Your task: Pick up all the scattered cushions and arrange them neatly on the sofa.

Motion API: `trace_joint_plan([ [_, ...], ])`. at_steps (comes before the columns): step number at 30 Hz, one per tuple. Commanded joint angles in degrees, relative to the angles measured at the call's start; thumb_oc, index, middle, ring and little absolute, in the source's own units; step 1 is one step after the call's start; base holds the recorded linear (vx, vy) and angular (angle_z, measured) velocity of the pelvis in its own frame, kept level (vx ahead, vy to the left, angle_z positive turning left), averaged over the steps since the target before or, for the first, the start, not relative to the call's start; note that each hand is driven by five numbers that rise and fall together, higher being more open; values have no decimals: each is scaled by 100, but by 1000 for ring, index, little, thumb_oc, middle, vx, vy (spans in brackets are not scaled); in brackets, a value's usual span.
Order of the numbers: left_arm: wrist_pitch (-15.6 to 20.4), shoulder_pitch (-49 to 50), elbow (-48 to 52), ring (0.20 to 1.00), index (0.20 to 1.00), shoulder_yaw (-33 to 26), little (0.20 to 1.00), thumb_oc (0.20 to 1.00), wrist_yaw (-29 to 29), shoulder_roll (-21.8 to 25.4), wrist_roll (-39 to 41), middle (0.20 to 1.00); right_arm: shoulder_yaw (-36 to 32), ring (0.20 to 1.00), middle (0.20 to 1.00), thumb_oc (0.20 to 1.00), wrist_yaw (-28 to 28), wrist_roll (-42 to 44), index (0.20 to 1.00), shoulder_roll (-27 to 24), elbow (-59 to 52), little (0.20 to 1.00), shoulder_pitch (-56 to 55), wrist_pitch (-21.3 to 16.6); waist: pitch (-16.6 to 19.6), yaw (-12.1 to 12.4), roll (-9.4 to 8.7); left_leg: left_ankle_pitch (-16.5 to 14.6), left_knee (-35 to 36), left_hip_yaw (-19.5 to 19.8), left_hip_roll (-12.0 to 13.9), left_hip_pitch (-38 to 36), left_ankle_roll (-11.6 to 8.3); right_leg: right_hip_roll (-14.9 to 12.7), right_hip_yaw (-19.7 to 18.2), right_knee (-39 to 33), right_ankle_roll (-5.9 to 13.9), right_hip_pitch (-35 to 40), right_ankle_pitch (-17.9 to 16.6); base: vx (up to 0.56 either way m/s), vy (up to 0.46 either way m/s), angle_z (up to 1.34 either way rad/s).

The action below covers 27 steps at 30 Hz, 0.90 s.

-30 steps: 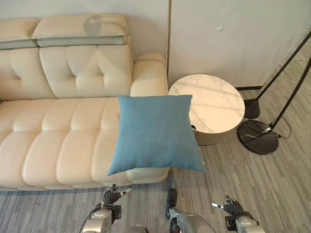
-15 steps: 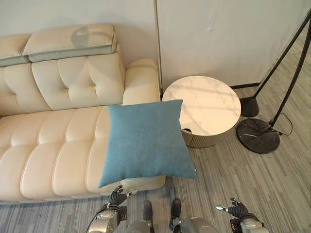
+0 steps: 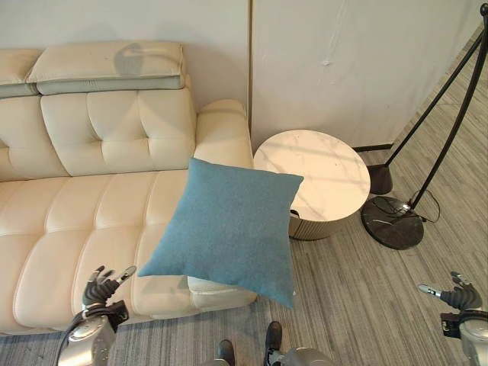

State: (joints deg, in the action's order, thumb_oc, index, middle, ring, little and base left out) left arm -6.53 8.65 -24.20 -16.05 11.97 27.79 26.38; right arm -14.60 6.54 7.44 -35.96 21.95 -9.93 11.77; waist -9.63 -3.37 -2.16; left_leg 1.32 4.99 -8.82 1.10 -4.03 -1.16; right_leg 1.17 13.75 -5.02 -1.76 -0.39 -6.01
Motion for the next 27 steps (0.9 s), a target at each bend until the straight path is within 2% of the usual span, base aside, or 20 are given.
trace_joint_plan([
  [1,249,-311,109,1000,1000,-57,1000,1000,-59,377,153,1000,-53,1000,1000,1000,-157,59,1000,-487,-54,1000,363,-77,103,67,-100,-401,1,-97,-86,40,-103,-488,-251,2,783,480,938,1,50,2],
  [4,261,-513,108,1000,1000,13,1000,1000,-72,547,120,1000,132,1000,1000,1000,-217,90,1000,-637,-177,1000,668,-97,128,99,-94,-426,1,-104,-98,25,-96,-506,-233,2,806,486,933,3,38,1],
  [8,283,-1138,-399,1000,1000,328,1000,1000,-27,696,286,1000,705,1000,1000,1000,-157,174,1000,-533,-124,1000,1380,-110,129,96,-88,-438,1,-142,-98,2,-92,-510,-256,2,813,487,915,1,8,0],
  [12,258,-1797,-1102,1000,1000,789,1000,1000,20,724,628,1000,1487,1000,1000,1000,-30,294,1000,-17,-34,1000,2202,-96,79,81,-62,-427,1,-204,-93,16,-80,-520,-307,2,824,436,864,-8,21,-4],
  [13,264,-1810,-1117,1000,1000,789,1000,1000,17,732,634,1000,1491,1000,1000,1000,-27,296,1000,-14,-28,1000,2215,-97,73,81,-66,-427,1,-207,-92,16,-80,-520,-309,2,824,436,864,-8,39,-16],
  [14,228,-2165,-1573,1000,1000,1019,1000,1000,8,776,866,1000,1921,1000,1000,1000,77,404,1000,383,71,1000,2569,-97,49,60,-38,-418,1,-249,-88,34,-75,-518,-350,2,828,389,838,-6,29,-14],
  [15,233,-2179,-1588,1000,1000,1022,1000,1000,4,785,871,1000,1924,1000,1000,1000,82,407,1000,388,79,1000,2581,-100,43,61,-42,-418,1,-252,-88,35,-75,-518,-352,2,828,388,837,-22,58,-16],
  [16,221,-2519,-1865,1000,1000,1211,1000,1000,47,781,1018,1000,2235,1000,1000,1000,174,490,1000,741,198,1000,2826,-122,-9,44,-17,-394,1,-275,-88,79,-68,-524,-383,2,828,325,812,-18,29,-6],
  [17,224,-2530,-1876,1000,1000,1214,1000,1000,45,787,1021,1000,2236,1000,1000,1000,177,492,1000,744,205,1000,2835,-125,-11,46,-20,-393,1,-276,-88,83,-68,-524,-385,2,827,319,810,-54,59,-3],
  [18,193,-2901,-2212,1000,1000,1432,1000,1000,35,847,1019,1000,2512,1000,1000,1000,269,562,1000,1017,378,1000,3093,-128,-81,16,-1,-353,1,-291,-92,172,-62,-533,-394,2,827,229,767,-54,49,4],
  [23,140,-3686,-2966,1000,1000,1877,1000,1000,57,911,851,1000,2985,1000,1000,1000,496,806,1000,1601,873,1000,3624,-173,-324,-18,28,-211,1,-257,-111,592,-53,-553,-414,2,820,-188,627,-90,49,0],
  [27,133,-4186,-3410,1000,1000,2224,1000,1000,112,759,803,1000,3329,1000,1000,1000,667,1010,1000,2088,1270,1000,3982,-239,-476,-21,75,-75,1,-249,-135,971,-55,-575,-418,2,810,-569,483,-69,54,1],
])
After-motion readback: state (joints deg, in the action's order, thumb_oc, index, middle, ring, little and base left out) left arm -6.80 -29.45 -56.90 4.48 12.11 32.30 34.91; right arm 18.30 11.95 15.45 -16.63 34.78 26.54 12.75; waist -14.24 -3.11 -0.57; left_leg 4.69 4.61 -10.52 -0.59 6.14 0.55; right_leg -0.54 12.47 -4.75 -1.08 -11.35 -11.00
